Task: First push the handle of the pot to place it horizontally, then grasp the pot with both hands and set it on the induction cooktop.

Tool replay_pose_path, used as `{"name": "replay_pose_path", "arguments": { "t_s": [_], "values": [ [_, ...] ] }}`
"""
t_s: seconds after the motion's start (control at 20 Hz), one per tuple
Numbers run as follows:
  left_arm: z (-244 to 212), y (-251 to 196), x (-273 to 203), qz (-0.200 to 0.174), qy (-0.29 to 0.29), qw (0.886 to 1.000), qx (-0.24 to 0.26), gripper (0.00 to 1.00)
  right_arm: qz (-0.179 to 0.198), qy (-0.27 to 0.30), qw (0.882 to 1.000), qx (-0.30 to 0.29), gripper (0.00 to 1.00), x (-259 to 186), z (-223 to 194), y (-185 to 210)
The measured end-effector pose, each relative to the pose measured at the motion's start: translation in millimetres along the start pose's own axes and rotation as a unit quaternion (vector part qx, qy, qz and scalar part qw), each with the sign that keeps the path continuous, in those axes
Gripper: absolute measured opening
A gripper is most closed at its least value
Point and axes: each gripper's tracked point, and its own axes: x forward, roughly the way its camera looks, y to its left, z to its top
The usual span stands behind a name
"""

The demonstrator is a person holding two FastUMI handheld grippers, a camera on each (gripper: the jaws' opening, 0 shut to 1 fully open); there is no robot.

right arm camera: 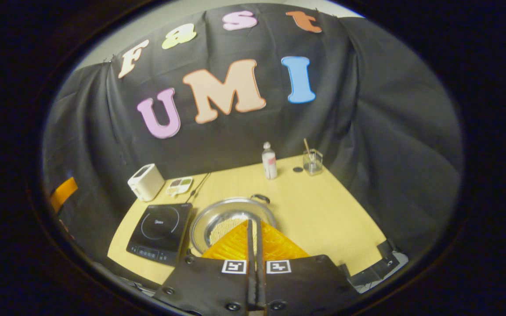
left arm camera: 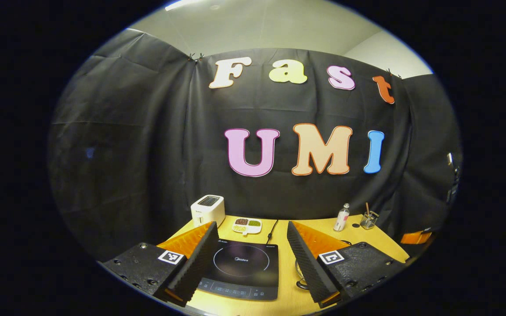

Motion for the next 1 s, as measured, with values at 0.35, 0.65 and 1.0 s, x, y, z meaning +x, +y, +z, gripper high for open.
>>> {"name": "replay_pose_path", "arguments": {
  "t_s": [0.35, 0.65, 1.0],
  "values": [
    [-15, 24, -6, 0.008, 0.013, 1.0, -0.002, 0.96, 0.038, 0.125, 0.991, -0.011, 0.02, 20, -89, 32],
    [-24, 44, -11, 0.038, 0.013, 0.999, -0.014, 0.93, 0.049, 0.241, 0.968, -0.048, 0.03, 40, -150, 49],
    [-30, 59, -23, 0.059, 0.016, 0.998, -0.02, 0.96, 0.064, 0.343, 0.936, -0.033, 0.03, 71, -201, 78]
  ]
}}
